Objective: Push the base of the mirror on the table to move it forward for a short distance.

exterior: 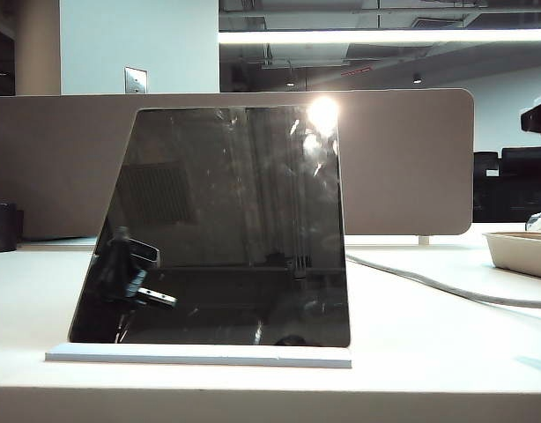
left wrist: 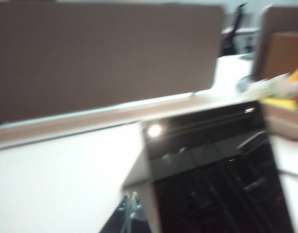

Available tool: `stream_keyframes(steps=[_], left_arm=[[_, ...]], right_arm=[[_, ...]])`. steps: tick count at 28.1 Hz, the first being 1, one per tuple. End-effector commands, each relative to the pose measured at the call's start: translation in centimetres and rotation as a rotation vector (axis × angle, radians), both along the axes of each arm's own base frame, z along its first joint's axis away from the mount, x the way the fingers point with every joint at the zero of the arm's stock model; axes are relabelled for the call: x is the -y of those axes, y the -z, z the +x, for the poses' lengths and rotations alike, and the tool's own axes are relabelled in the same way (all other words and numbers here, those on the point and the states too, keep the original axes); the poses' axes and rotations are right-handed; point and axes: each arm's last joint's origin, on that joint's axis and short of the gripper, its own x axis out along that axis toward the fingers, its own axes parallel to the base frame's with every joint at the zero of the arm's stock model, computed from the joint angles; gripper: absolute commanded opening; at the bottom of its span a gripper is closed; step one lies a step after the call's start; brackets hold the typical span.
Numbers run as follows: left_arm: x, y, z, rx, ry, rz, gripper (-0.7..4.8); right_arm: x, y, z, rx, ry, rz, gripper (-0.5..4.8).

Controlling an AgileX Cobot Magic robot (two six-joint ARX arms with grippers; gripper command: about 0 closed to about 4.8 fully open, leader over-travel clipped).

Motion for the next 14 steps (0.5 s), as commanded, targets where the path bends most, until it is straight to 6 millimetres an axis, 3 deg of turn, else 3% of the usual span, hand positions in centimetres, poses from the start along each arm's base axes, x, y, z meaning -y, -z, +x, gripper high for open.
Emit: stream_keyframes(steps=[1,7,10,14], left_arm=[[0.2,-1.2,-0.6,0.061,0.062,0.029,-0.02],[0.4,-2.9,-1.2,0.048,0.135,-0.008,-0.02],[0.6,-3.6,-1.3,-0.094,0.178,-0.102,-0.01],[1.3,-3.3,-1.2,-0.462,0.242,-0.161,-0.02]], right_arm=[[0.0,-0.2,0.0,0.012,-0.001,0.008,0.22],[0.0,-0.2,0.0,0.012,-0.001,0.008,0.22],[0.0,-0.2,0.0,0.012,-0.001,0.009,0.22],[0.0,-0.2,0.0,0.012,-0.001,0.008,0.22]])
